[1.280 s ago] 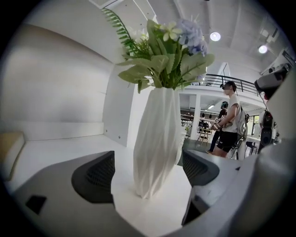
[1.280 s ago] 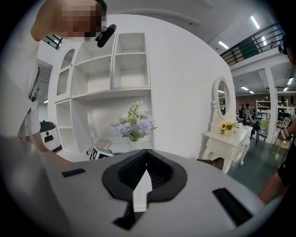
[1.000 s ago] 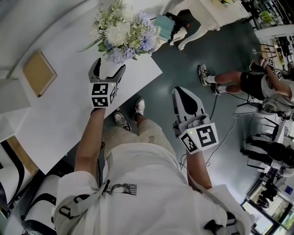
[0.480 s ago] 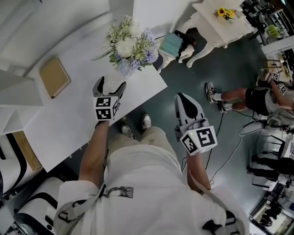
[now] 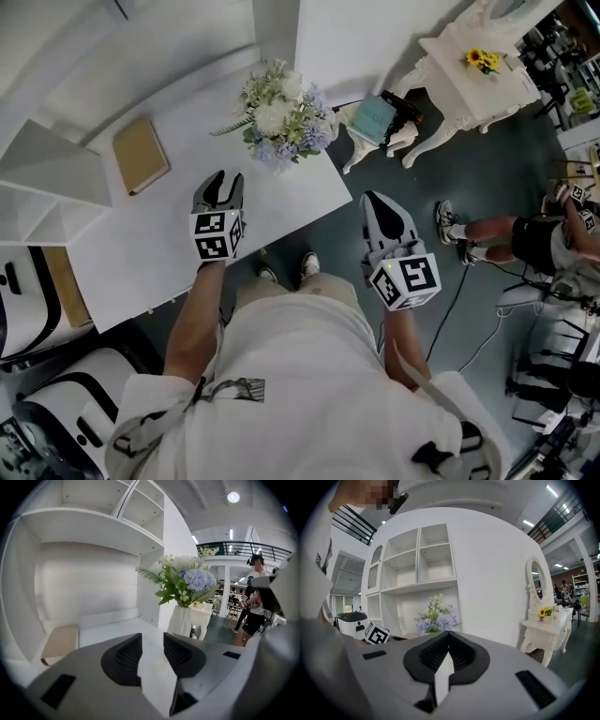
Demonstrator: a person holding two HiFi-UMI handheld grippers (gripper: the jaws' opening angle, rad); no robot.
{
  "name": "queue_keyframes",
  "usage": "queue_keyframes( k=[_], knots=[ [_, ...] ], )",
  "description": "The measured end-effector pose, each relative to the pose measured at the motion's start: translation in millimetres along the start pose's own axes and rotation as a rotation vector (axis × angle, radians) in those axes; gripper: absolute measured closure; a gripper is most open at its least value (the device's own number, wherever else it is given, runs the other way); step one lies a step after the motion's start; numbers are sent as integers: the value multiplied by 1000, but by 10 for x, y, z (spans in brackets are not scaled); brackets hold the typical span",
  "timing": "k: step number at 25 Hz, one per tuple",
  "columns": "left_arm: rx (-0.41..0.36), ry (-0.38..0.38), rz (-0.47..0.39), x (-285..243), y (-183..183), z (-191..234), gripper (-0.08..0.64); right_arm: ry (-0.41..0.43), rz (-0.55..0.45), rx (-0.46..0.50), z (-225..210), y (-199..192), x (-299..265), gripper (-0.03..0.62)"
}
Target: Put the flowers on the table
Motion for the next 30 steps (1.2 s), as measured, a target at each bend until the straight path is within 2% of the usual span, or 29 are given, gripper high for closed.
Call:
queue_keyframes(
  k=[3, 6, 9, 15, 24, 30],
  knots=[
    [-33, 26, -17, 145, 138, 15, 496, 6, 0, 4, -96, 30, -35, 582],
    [-57, 45, -52, 259, 282, 28, 543, 10, 0, 26, -170, 63, -84, 583],
    [-48, 57, -64, 333, 392, 44, 545, 31, -1, 44, -205, 78, -141, 582],
    [-20, 64, -79, 469, 515, 7, 545, 141, 26, 123, -252, 82, -218, 582],
    [-16, 130, -204, 806, 917, 139, 545, 159, 22, 110, -322, 148, -228, 581],
    [-31, 174, -303, 1130, 1186, 190, 545, 161, -12, 93, -422, 348, -228, 583]
  ],
)
Point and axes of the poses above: the fingertips, and each gripper's own axes: x backward along the fingers, z to its left, y out of its top, the point moved 7 cm from there along x, backward along the fingers, and after that the axes turned 2 degrees about y, right-handed, at the moved point
